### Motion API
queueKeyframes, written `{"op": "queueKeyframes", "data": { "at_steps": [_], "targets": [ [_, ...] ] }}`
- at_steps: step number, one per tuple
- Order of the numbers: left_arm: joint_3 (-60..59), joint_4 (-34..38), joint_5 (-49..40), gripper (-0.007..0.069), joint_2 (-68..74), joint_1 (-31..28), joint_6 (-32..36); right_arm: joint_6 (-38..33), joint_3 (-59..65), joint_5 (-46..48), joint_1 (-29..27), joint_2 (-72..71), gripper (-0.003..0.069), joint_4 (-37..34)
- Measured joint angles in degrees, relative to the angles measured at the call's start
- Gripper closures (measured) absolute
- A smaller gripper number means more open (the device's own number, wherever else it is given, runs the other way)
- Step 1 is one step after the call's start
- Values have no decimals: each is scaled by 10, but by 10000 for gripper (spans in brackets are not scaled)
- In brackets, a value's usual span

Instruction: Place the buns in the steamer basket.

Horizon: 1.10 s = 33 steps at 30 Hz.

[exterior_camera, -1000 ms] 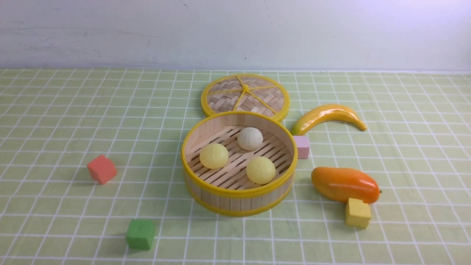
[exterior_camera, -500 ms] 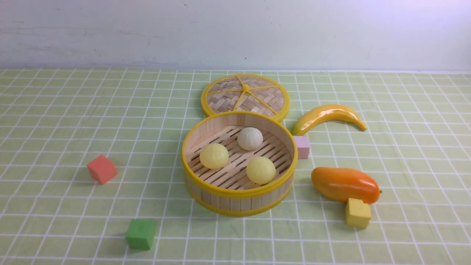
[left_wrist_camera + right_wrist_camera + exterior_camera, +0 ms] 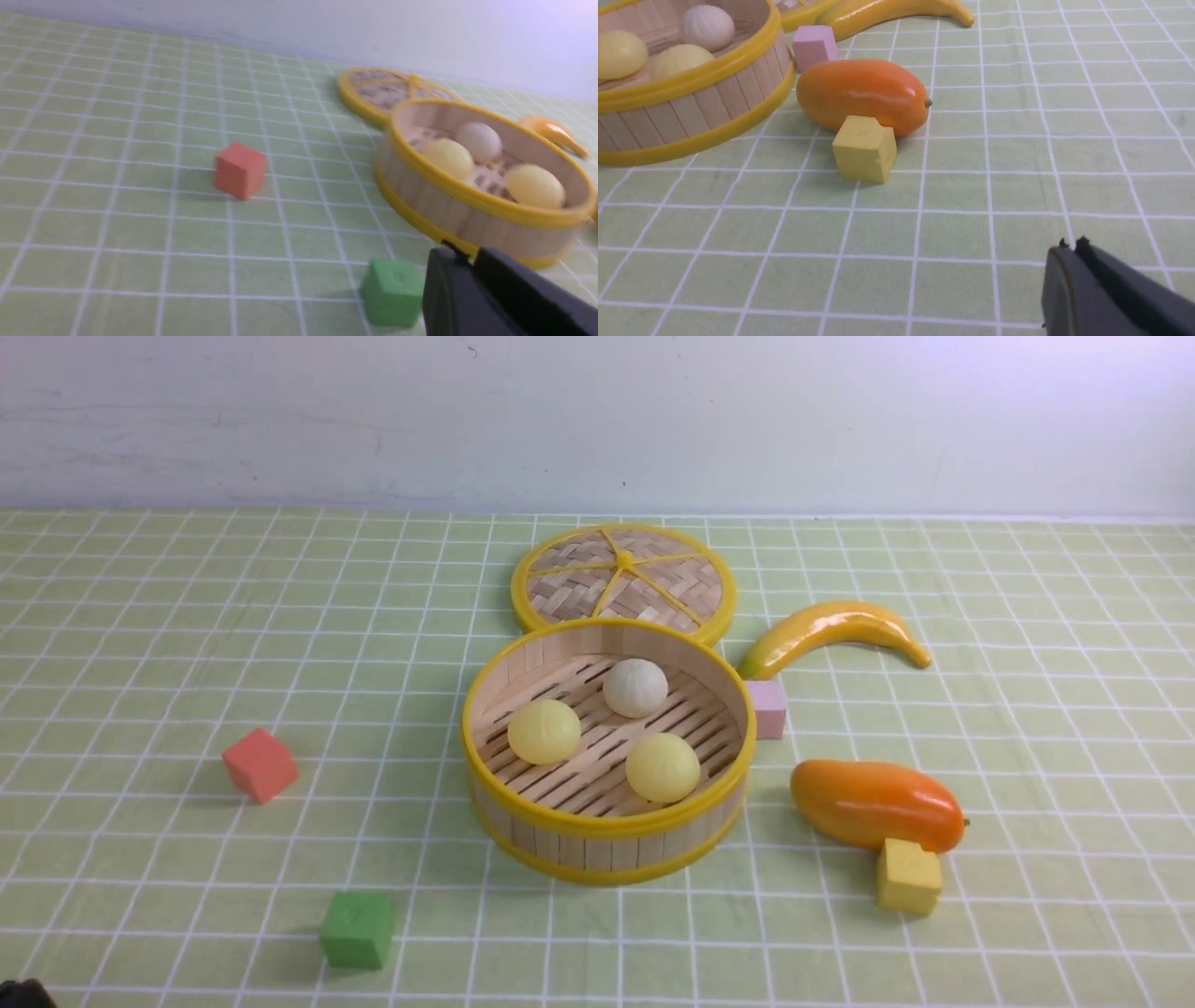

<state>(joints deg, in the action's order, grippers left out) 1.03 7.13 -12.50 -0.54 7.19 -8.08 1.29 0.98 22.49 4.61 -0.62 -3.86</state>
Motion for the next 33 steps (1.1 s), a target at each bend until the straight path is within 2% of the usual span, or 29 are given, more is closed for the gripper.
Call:
{"op": "queueKeyframes", "data": {
  "at_steps": [2,7,33],
  "targets": [
    [-22,1,-11,638,-1,-40,-50,0,0,0,0,0,658,0],
    [-28,-3,-92,638,-1,-50,-99,0,0,-1,0,0,655,0],
    [-28,-5,-90,638,-1,-50,-113,0,0,-1,0,0,620,0]
  ]
}}
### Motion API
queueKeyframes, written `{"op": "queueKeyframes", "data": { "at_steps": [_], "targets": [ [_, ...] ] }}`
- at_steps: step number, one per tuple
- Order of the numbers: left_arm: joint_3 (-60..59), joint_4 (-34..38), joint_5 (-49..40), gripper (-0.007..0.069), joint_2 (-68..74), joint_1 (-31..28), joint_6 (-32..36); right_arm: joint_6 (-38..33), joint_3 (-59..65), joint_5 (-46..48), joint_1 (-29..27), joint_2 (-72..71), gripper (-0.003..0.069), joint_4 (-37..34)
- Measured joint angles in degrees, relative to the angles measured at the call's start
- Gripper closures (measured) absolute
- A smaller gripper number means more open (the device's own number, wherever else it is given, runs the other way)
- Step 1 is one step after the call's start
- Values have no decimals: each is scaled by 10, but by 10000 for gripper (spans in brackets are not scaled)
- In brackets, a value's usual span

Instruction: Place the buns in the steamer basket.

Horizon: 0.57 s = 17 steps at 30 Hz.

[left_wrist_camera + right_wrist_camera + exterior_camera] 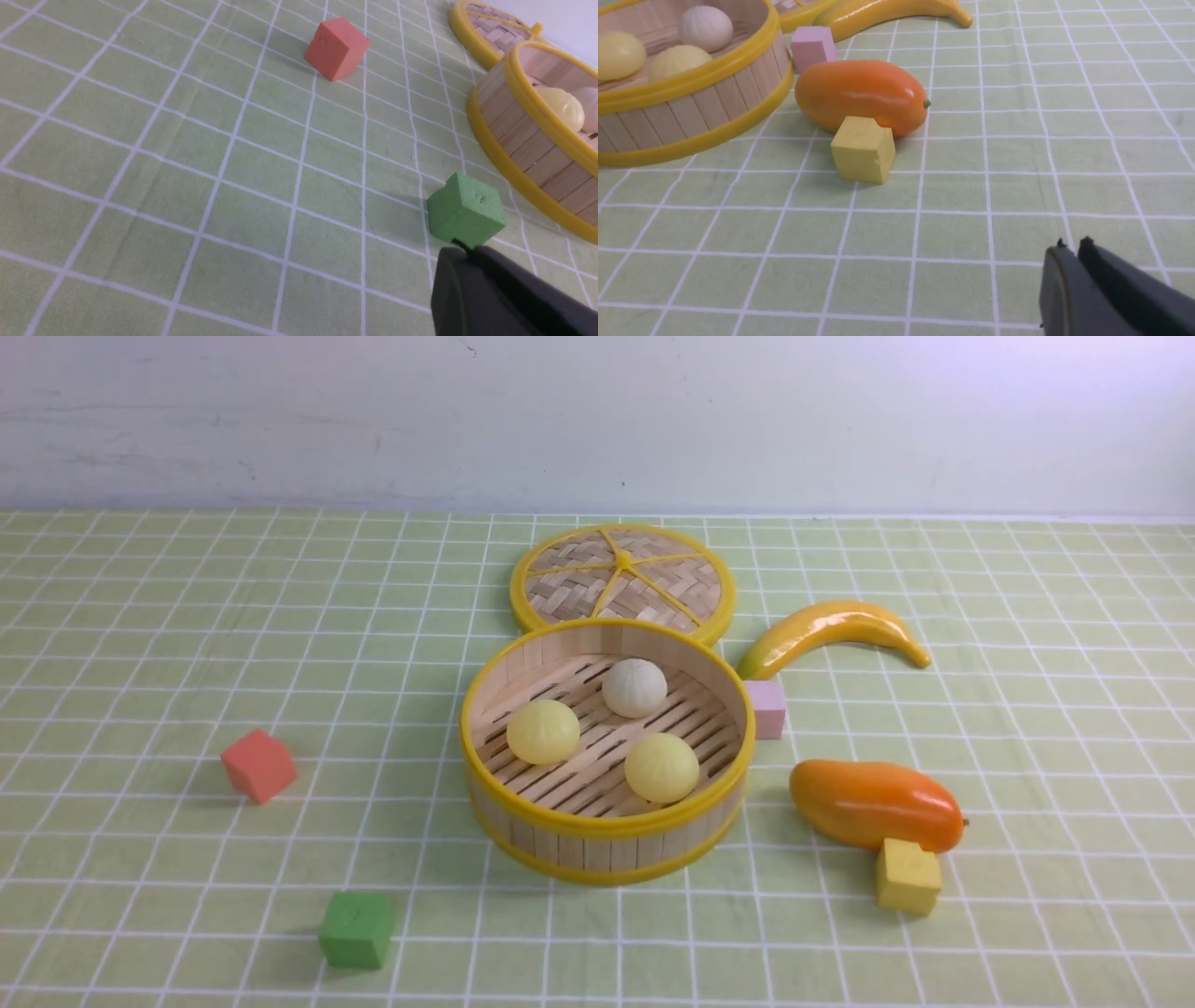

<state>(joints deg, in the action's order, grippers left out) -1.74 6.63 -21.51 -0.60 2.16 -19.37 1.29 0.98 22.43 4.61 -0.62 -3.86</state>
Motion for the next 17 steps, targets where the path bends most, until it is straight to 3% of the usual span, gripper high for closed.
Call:
{"op": "queueKeyframes", "data": {
  "at_steps": [17],
  "targets": [
    [0,0,0,636,0,0,0,0,0,0,0,0,594,0]
  ]
}}
